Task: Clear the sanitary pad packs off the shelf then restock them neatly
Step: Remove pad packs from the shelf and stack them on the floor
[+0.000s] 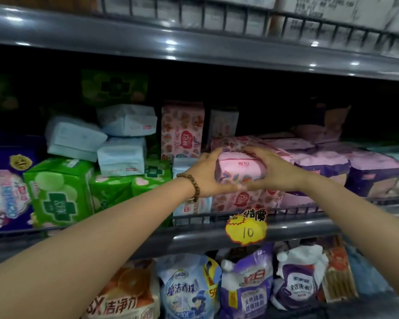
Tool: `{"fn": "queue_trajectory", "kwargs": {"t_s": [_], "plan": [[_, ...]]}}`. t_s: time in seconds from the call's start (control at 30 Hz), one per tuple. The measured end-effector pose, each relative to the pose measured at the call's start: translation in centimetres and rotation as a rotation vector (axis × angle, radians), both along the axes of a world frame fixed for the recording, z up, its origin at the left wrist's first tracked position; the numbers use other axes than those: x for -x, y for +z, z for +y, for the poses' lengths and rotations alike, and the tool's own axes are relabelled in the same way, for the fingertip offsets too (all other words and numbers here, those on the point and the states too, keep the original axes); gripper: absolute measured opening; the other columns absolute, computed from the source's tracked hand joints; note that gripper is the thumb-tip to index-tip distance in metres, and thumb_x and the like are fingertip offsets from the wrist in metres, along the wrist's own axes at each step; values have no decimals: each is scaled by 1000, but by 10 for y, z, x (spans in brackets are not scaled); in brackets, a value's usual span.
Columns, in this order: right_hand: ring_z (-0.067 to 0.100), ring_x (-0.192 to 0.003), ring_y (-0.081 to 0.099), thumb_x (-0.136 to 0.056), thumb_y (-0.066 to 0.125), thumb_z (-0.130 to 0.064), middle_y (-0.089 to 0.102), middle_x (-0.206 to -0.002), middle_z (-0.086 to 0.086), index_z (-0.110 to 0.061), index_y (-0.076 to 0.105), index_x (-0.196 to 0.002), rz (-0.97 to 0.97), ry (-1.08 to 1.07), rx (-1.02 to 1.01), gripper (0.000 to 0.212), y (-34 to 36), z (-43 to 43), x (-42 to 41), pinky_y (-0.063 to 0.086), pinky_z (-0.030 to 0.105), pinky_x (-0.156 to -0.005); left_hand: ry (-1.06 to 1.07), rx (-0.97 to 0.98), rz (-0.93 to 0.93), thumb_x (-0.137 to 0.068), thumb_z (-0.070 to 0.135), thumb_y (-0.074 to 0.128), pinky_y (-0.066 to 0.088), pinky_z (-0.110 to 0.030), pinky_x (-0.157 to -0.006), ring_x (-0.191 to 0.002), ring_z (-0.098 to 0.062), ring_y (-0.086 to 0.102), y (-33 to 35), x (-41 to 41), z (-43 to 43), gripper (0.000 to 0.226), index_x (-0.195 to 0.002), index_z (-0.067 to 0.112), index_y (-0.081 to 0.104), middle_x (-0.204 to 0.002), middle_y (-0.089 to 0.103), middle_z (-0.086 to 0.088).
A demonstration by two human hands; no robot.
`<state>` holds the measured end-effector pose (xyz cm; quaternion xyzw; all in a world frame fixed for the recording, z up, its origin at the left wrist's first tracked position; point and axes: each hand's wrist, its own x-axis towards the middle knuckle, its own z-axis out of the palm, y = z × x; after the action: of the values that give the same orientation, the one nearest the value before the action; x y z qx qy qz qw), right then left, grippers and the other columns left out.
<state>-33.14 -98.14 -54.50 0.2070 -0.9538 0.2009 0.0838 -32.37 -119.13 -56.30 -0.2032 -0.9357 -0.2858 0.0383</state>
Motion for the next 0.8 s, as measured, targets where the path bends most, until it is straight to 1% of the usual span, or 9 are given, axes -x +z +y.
{"fn": "queue_trajectory", "kwargs": {"t_s": [0.07,0.13,0.2,0.27,0.4,0.53,0.63,0.73,0.8], "plan": [[20,-141,25,-64,85,-43,28,-153,2,-22,26,-149,55,-6,-34,106,-1,11,3,24,35,-116,25,31,17,-59,64,76,37,-35,-108,-129,-23,40,3,9,9,114,-149,24,18,-144,31,-5],[18,-143,18,-64,84,-44,22,-156,1,-23,24,-150,76,0,-71,107,-5,18,2,18,37,-118,20,10,-7,-52,64,80,47,-30,-96,-118,-20,50,5,17,16,110,-142,22,32,-135,44,-2],[14,-142,20,-65,84,-42,22,-156,-2,-25,26,-149,117,18,26,103,-7,20,-4,19,37,-118,-3,-31,-44,-49,60,83,52,-24,-85,-107,-15,56,8,20,18,104,-135,19,41,-127,53,0],[7,-135,26,-67,83,-37,26,-153,-5,-28,31,-146,184,14,212,95,-4,21,-13,22,31,-116,-11,-83,-47,-44,61,84,54,-31,-88,-105,-15,60,6,21,15,105,-130,17,45,-121,59,2],[7,-137,24,-69,75,-43,23,-154,-9,-36,32,-143,164,-75,488,86,2,31,-31,23,29,-110,20,-459,-47,-65,25,85,53,-13,-76,-93,-6,61,11,12,6,72,-124,12,45,-105,60,6],[7,-138,21,-64,67,-51,17,-157,-11,-39,25,-147,69,-95,634,94,1,24,-47,25,30,-107,86,-689,47,-66,34,83,55,-26,-83,-98,-14,64,28,6,0,67,-121,17,49,-113,63,1],[12,-142,21,-64,65,-54,14,-158,-9,-36,21,-148,145,-129,749,97,-1,12,-57,25,36,-114,58,-869,84,-70,24,82,57,-21,-73,-92,-14,69,46,-11,2,54,-114,10,54,-107,68,-2],[18,-137,34,-64,68,-54,26,-152,-2,-33,18,-148,140,-176,927,100,-3,-4,-68,37,39,-108,70,-1087,65,-72,25,81,56,-19,-65,-81,-7,71,60,-32,4,47,-108,11,55,-100,70,-1],[14,-126,47,-63,69,-51,41,-140,-4,-27,21,-148,91,-183,1112,100,-5,-17,-78,46,30,-94,47,-1188,28,-66,39,83,58,-28,-74,-89,-13,71,60,-47,3,65,-117,9,56,-106,71,-5]]}}
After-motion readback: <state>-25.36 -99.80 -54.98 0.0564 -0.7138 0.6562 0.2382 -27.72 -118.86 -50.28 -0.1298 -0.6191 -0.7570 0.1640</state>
